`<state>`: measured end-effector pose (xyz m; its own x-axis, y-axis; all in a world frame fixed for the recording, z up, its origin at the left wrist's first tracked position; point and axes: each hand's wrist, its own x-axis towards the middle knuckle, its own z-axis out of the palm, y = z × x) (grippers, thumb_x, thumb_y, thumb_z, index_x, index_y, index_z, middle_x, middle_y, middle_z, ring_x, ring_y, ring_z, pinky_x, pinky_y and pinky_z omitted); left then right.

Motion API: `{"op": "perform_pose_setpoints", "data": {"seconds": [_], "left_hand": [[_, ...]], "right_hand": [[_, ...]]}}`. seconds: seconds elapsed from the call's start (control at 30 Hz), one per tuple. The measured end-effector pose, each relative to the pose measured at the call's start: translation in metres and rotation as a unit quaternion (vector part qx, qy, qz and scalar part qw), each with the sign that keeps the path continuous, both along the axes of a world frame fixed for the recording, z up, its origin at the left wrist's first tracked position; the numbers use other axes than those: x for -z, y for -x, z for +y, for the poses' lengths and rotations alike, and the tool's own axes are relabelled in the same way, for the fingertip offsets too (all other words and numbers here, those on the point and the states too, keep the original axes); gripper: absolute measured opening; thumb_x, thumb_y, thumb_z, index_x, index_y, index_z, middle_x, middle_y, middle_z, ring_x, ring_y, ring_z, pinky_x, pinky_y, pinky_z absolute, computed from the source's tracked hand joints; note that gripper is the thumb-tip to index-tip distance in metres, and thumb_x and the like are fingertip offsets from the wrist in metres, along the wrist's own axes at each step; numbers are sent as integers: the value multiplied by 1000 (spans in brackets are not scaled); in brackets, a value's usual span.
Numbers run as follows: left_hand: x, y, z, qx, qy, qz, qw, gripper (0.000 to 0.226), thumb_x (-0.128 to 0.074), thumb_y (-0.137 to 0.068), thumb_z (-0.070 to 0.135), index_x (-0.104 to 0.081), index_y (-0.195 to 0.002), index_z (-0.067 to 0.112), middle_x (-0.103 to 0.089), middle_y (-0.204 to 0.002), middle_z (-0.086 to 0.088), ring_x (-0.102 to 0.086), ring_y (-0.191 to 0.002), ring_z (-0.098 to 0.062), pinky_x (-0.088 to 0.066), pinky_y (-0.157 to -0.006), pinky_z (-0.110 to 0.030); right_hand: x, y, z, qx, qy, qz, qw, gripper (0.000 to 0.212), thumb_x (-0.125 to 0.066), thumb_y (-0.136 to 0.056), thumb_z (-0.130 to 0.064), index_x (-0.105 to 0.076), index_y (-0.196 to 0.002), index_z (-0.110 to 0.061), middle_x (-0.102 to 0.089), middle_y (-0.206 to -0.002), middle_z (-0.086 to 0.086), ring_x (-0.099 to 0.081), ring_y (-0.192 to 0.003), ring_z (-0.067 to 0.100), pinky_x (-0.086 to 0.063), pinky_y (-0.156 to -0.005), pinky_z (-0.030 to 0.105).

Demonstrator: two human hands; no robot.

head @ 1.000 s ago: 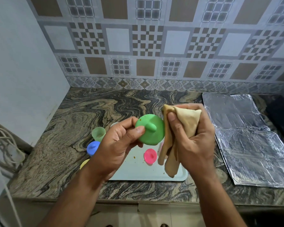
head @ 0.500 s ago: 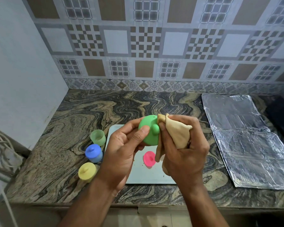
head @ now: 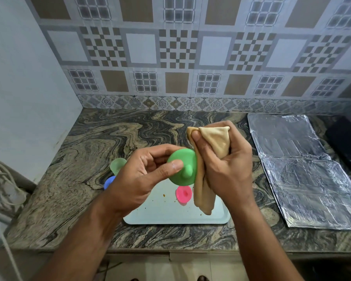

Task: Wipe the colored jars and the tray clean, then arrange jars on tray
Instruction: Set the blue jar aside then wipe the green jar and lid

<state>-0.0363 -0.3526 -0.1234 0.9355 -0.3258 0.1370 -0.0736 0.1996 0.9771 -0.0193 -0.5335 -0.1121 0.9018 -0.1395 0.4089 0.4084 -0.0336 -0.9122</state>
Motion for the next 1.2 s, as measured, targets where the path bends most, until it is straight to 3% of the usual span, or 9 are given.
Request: {"op": "perform_pose_setpoints", "data": {"seconds": [0.2,0.3,0.5,0.63,0.73,0.83,0.93,1.03,1.2], "left_hand": [[7,2,7,-28,66,52,996,41,-83,-80,37,-79,-116,17,-76,-107,-5,-61,-100,-21,-41,-93,-39],[11,2,6,-52,96,77,991,39,-81,-81,33,-79,-117,16,-72,-110,-9,-48,-104,-31,-34,-90,-41],[8,4,-1,-61,95,86,990,35,-73,-87,29,-77,-119,17,-74,-106,-5,-51,-97,-26,-39,-83,-31],[5,7,-8,-143,12,37,989,36,-79,-85,36,-73,-117,20,-77,-109,-3,-69,-94,-10,-51,-79,-22],[6,12,-12,-186,-33,-17,982,45,-83,-77,38,-69,-114,18,-78,-109,-2,-76,-100,-15,-59,-86,-30],[11,13,-14,-224,-104,-69,967,31,-87,-79,33,-73,-103,19,-80,-106,0,-77,-101,-21,-61,-89,-41],[14,11,-16,-221,-45,-34,974,21,-84,-82,22,-74,-97,12,-81,-106,-7,-78,-101,-22,-60,-92,-34],[11,10,-17,-150,129,115,973,21,-77,-86,22,-71,-103,11,-79,-107,-18,-76,-96,-25,-59,-89,-32],[15,9,-4,-56,360,253,896,57,-95,-67,23,-78,-116,0,-72,-128,-27,-78,-105,-29,-63,-77,-27]], "right_hand": [[10,0,-12,1,-75,56,996,21,-77,-95,-26,-65,-90,-9,-69,-86,16,-60,-78,21,-50,-72,40],[11,8,-13,-19,-87,63,994,23,-78,-91,-33,-67,-92,-13,-67,-97,34,-63,-83,31,-52,-76,47],[10,21,-2,-65,-100,55,991,19,-79,-89,-18,-72,-100,-4,-73,-89,3,-67,-83,14,-56,-72,25],[13,24,5,20,-130,41,990,17,-78,-86,-16,-72,-97,-4,-72,-84,-4,-66,-77,7,-53,-69,20],[15,27,8,63,-124,20,990,20,-78,-88,-14,-71,-100,1,-72,-83,-9,-67,-77,5,-53,-70,19],[15,31,9,63,-110,24,992,21,-78,-89,-11,-71,-100,4,-73,-83,-8,-68,-77,5,-54,-70,20],[14,29,10,41,-126,46,990,12,-81,-91,-15,-74,-95,-6,-71,-87,2,-67,-79,12,-53,-71,28],[8,27,12,21,-179,72,981,6,-80,-88,-19,-76,-91,-18,-70,-87,12,-67,-79,17,-53,-75,35],[6,25,6,22,-197,76,977,15,-81,-87,-31,-75,-93,-18,-72,-89,25,-68,-80,26,-56,-71,33]]}}
